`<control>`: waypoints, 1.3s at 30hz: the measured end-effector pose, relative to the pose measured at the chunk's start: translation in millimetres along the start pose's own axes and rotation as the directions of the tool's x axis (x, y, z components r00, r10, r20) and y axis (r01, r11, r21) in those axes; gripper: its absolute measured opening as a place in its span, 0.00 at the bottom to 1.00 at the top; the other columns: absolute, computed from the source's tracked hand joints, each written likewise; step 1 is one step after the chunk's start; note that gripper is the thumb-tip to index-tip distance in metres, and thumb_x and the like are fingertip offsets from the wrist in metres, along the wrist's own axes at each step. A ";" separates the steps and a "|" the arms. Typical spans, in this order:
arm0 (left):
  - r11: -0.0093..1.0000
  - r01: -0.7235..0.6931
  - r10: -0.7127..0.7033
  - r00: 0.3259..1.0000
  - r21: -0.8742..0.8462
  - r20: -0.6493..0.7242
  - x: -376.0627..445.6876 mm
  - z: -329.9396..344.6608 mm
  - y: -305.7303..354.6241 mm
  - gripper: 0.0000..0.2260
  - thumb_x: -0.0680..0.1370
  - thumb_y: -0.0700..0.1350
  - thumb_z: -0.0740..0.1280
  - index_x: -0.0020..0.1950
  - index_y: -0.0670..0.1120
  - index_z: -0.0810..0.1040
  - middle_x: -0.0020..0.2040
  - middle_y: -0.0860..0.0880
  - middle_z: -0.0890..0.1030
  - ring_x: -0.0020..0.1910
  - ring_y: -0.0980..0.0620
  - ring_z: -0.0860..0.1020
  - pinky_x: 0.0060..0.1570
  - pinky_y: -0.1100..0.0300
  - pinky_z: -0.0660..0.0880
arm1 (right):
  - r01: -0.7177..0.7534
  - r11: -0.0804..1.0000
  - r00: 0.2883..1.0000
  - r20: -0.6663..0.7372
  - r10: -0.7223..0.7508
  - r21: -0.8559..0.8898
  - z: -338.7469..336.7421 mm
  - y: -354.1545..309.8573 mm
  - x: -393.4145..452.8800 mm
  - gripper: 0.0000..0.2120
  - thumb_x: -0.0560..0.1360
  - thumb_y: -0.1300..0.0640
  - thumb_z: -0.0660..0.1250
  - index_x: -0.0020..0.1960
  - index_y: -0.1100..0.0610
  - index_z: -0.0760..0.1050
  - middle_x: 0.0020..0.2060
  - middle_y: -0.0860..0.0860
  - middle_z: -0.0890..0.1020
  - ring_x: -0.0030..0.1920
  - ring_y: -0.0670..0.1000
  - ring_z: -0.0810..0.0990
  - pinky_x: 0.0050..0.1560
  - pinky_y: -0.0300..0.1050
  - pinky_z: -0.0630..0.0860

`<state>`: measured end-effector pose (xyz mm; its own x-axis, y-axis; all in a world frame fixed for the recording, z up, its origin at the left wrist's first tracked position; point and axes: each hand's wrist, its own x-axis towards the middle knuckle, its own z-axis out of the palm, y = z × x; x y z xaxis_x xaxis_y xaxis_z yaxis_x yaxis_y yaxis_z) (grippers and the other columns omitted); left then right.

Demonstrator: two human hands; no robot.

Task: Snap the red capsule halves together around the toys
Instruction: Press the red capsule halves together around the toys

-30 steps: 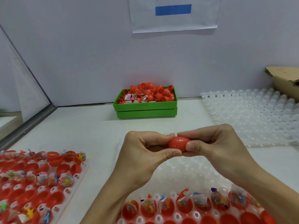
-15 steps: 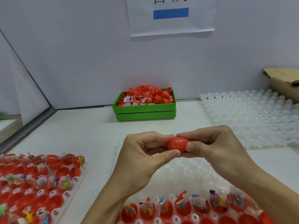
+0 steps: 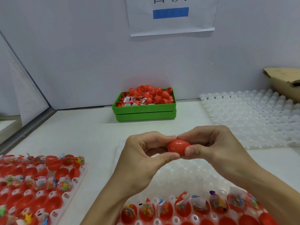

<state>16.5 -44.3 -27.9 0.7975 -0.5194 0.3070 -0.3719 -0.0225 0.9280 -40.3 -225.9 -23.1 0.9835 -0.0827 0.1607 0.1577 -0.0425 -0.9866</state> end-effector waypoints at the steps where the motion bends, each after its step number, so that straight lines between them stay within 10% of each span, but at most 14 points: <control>1: 1.000 -0.001 0.001 1.000 -0.011 0.006 0.0 -0.2 -0.3 0.13 0.64 0.44 0.76 0.48 0.51 0.86 0.45 0.52 0.87 0.45 0.53 0.85 0.48 0.65 0.80 | -0.023 1.000 1.000 0.015 0.023 0.010 -2.0 0.4 0.4 0.12 0.63 0.67 0.76 0.44 0.55 0.85 0.41 0.57 0.87 0.41 0.56 0.87 0.42 0.38 0.81; 14: 0.992 0.058 -0.052 0.997 -0.114 0.056 4.0 -0.1 -8.1 0.16 0.66 0.49 0.74 0.53 0.50 0.87 0.57 0.55 0.81 0.60 0.57 0.79 0.52 0.62 0.78 | -0.192 0.932 0.930 0.360 0.072 0.309 -3.9 7.4 1.7 0.33 0.61 0.48 0.82 0.62 0.59 0.81 0.55 0.58 0.84 0.54 0.54 0.84 0.52 0.39 0.78; 21: 0.983 0.151 -0.133 0.978 -0.106 0.160 0.9 -3.2 -3.7 0.22 0.71 0.49 0.75 0.65 0.54 0.80 0.58 0.53 0.84 0.57 0.54 0.82 0.54 0.64 0.78 | 0.001 0.998 0.989 0.149 -0.011 0.066 4.7 1.5 0.6 0.20 0.62 0.59 0.79 0.53 0.49 0.85 0.47 0.51 0.87 0.49 0.50 0.86 0.46 0.35 0.80; 32: 0.992 0.057 -0.057 0.998 -0.115 0.002 0.9 6.2 -3.5 0.17 0.70 0.32 0.73 0.50 0.54 0.85 0.48 0.54 0.86 0.50 0.55 0.84 0.46 0.64 0.80 | 0.071 0.997 0.990 0.118 -0.074 0.029 12.5 -9.0 -8.4 0.21 0.54 0.61 0.80 0.45 0.45 0.87 0.42 0.51 0.88 0.44 0.50 0.87 0.42 0.37 0.82; 39: 0.983 0.060 -0.059 0.998 -0.171 0.007 0.3 9.4 -6.7 0.13 0.68 0.40 0.72 0.51 0.50 0.86 0.49 0.51 0.87 0.50 0.52 0.85 0.46 0.62 0.81 | 0.074 0.997 0.991 0.114 -0.071 -0.023 10.9 -4.9 -6.9 0.18 0.59 0.61 0.80 0.46 0.45 0.87 0.42 0.50 0.88 0.45 0.50 0.87 0.44 0.37 0.82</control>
<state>14.8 -52.3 -36.0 0.8149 -0.5230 0.2499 -0.2368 0.0930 0.9671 -46.9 -214.2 -19.7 0.9736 0.0348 0.2256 0.2276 -0.0715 -0.9711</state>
